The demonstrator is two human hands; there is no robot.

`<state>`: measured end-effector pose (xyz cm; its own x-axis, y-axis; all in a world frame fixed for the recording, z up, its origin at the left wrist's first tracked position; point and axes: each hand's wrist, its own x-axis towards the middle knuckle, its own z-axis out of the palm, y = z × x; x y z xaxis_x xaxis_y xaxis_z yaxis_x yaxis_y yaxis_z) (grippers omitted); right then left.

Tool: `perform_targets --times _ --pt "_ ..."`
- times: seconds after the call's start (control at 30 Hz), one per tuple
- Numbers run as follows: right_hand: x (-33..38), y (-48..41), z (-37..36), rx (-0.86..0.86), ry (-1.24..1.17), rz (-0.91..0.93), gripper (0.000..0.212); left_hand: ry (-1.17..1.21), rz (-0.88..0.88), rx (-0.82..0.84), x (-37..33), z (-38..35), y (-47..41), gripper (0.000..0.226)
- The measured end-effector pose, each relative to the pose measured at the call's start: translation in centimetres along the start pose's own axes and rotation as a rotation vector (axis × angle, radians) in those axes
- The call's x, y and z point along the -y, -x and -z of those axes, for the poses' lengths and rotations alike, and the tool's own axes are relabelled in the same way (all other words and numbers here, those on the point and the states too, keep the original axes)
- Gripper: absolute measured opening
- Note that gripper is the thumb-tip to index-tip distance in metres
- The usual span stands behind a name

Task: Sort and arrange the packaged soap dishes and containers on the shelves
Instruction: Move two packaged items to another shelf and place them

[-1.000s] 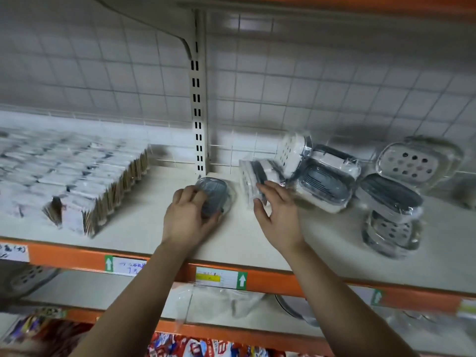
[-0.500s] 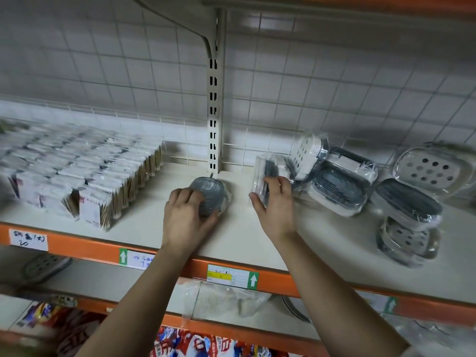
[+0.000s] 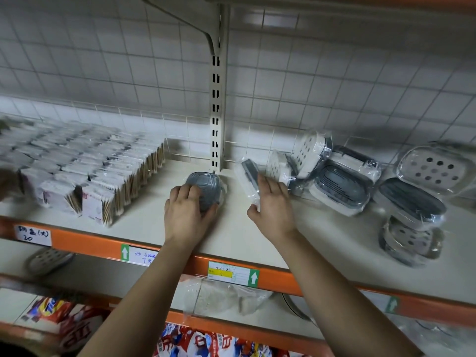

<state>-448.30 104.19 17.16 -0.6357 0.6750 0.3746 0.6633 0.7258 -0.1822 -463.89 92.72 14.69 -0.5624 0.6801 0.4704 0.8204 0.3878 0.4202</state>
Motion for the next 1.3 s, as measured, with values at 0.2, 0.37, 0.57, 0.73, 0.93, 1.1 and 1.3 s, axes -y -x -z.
perform_targets --times 0.2,0.37,0.57,0.73,0.93,1.1,1.3 --pt "0.1 1.0 -0.9 0.118 0.091 -0.004 0.061 -0.024 0.017 -0.023 0.0 0.1 0.3 0.045" --pt "-0.6 2.1 -0.9 0.055 -0.159 -0.088 0.042 0.018 0.025 0.053 0.0 0.1 0.3 0.049" --pt "-1.3 4.6 0.0 -0.036 -0.251 -0.17 0.041 0.091 -0.072 0.142 0.0 0.3 0.6 0.045" --pt "-2.6 8.6 2.1 -0.165 -0.296 -0.217 0.05 0.217 -0.091 0.095 -1.8 1.8 2.2 0.052" --pt "-5.0 14.5 5.2 -0.412 -0.306 -0.244 0.04 0.272 -0.267 0.078 -6.9 2.9 5.8 0.054" --pt "-10.2 21.9 8.9 -0.486 -0.214 -0.357 0.042 0.363 -0.388 0.123 -14.7 1.6 10.1 0.047" --pt "-18.7 33.4 15.2 -0.53 -0.104 -0.446 0.04 0.448 -0.531 0.17 -26.9 -0.6 17.3 0.038"
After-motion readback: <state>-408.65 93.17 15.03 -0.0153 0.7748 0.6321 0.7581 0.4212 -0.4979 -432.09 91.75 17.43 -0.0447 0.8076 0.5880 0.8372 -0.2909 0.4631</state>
